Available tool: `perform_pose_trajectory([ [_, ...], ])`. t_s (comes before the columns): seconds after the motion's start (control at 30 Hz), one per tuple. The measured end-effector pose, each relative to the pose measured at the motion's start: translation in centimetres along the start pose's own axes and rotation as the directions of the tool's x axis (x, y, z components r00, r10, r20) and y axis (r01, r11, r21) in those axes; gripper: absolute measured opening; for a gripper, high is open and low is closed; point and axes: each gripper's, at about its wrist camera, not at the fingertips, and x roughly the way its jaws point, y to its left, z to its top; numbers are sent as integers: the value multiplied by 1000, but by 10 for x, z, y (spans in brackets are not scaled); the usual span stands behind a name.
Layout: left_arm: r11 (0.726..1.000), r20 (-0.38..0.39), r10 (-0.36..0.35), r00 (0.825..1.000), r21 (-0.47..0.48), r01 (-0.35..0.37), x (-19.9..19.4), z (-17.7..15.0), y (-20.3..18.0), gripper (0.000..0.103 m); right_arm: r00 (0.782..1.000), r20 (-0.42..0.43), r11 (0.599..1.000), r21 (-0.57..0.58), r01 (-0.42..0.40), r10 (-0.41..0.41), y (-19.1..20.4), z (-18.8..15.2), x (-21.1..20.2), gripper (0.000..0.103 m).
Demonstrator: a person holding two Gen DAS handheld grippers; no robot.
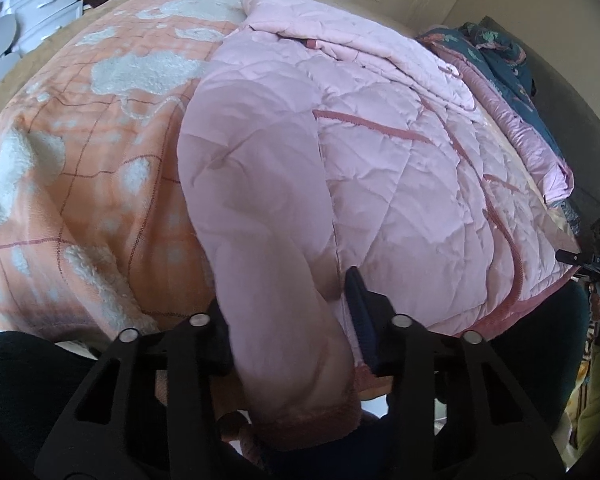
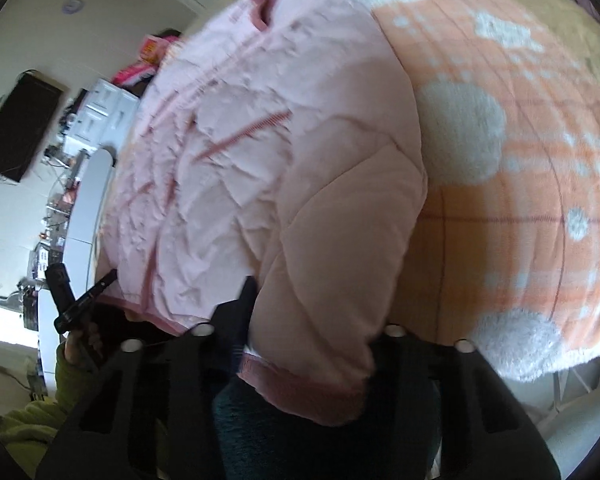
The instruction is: Fold large clothes
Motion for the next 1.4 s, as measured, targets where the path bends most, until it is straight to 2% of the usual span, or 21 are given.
perform_pose_trajectory([
  [0.2, 1000, 54, -15, 998, 9, 15, -15, 5, -4, 15, 994, 105, 997, -74, 20, -12, 24, 5, -14, 22],
  [0.33, 999, 116, -36, 993, 39, 31, -35, 16, -12, 12, 984, 180, 995, -96, 32, -15, 36, 8, -24, 20],
  [0.6, 996, 203, -59, 977, 78, 44, -60, 49, -29, 11, 948, 317, 985, -169, 30, 25, 65, 25, -53, 17],
  [0.9, 994, 275, -68, 959, 105, 40, -81, 88, -43, 11, 916, 398, 981, -194, 31, 50, 80, 50, -71, 17],
  [1.23, 990, 322, -71, 944, 135, 29, -93, 125, -55, 11, 892, 446, 980, -197, 17, 74, 92, 77, -83, 16],
  [1.4, 989, 349, -50, 936, 148, -2, -94, 142, -59, 11, 880, 469, 983, -184, 12, 77, 94, 91, -85, 16],
])
